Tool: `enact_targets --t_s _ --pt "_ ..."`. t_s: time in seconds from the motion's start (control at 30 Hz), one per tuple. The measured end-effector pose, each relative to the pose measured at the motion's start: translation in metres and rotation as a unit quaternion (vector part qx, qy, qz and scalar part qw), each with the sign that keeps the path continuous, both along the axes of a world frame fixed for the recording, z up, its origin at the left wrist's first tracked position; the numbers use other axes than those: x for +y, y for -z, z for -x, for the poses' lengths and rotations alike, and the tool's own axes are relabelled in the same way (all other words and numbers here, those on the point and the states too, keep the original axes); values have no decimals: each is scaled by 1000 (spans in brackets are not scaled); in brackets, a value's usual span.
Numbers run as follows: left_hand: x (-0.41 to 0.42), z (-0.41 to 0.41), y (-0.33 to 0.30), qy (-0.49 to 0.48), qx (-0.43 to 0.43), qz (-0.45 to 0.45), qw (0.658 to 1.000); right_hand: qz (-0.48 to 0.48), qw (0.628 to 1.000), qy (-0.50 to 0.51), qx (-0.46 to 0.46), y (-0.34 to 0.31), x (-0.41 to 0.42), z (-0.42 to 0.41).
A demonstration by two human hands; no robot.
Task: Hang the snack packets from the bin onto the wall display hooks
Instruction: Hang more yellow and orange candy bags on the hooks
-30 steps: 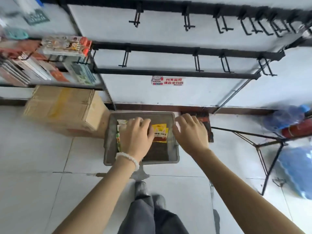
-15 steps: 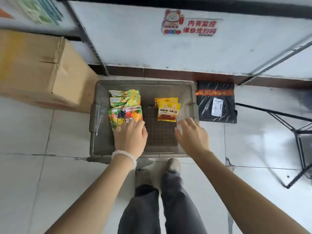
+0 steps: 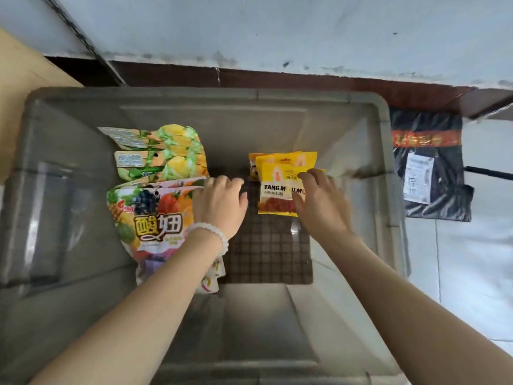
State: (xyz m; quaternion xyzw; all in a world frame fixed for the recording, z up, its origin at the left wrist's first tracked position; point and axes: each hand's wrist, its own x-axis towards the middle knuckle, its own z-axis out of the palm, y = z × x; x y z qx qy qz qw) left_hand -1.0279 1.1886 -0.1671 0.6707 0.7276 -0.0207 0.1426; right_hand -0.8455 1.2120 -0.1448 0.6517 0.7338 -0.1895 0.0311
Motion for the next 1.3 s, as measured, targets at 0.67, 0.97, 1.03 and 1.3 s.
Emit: enact_targets --t_s 0.67,0.97,1.03,1.3 --pt "60 -24 52 -30 -23 -49 998 14 998 61 -5 60 33 13" --pt "45 -18 46 -16 -60 -116 991 34 998 43 44 51 27 5" --pt "33 -18 35 -7 -75 -122 990 58 995 38 69 39 18 0" --pt "-17 -13 -82 51 -118 -161 979 16 986 56 156 -65 -34 -10"
